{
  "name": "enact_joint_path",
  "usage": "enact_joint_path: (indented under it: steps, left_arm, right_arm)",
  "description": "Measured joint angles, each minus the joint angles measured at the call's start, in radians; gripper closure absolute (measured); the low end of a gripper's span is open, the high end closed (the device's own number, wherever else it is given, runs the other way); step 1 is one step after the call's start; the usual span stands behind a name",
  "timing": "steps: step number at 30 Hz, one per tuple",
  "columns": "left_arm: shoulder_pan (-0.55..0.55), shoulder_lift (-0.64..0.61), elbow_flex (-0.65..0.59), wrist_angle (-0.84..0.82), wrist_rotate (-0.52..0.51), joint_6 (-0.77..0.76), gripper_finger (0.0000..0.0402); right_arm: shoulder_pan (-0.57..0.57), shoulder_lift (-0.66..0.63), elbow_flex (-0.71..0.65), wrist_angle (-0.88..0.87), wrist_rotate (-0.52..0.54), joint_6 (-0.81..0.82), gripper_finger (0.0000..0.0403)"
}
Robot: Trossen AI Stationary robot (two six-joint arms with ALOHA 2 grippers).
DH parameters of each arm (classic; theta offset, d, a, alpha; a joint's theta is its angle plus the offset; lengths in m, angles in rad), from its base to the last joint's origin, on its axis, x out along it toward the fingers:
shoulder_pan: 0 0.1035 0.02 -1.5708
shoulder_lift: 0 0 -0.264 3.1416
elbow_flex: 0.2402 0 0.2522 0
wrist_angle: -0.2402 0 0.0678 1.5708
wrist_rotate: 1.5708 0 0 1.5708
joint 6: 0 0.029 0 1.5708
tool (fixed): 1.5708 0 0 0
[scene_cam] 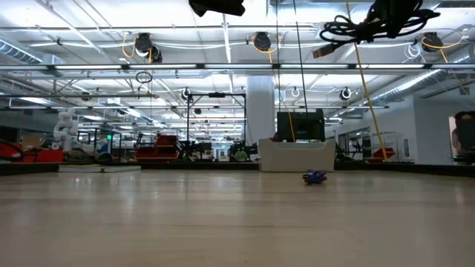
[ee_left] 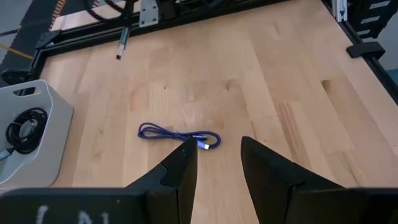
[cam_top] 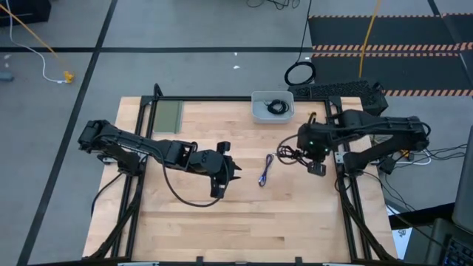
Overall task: Pick and place USB-C Cables
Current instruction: Put the black charger cable into the white bin
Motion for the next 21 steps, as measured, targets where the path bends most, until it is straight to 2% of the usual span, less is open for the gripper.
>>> enact_joint_path:
  steps: [10, 21]
  left_arm:
    - [0.0, 0.001, 0.0, 0.001, 0.0, 0.008, 0.0275]
    - [0.0, 0.001, 0.0, 0.001, 0.0, 0.023, 0.0275]
  right_arm:
    - [-0.167, 0.097, 0.0, 0.017, -0.002, -0.187, 0.0385]
    - [-0.455, 0.244, 0.0, 0.181, 0.004, -0.498, 0.0381]
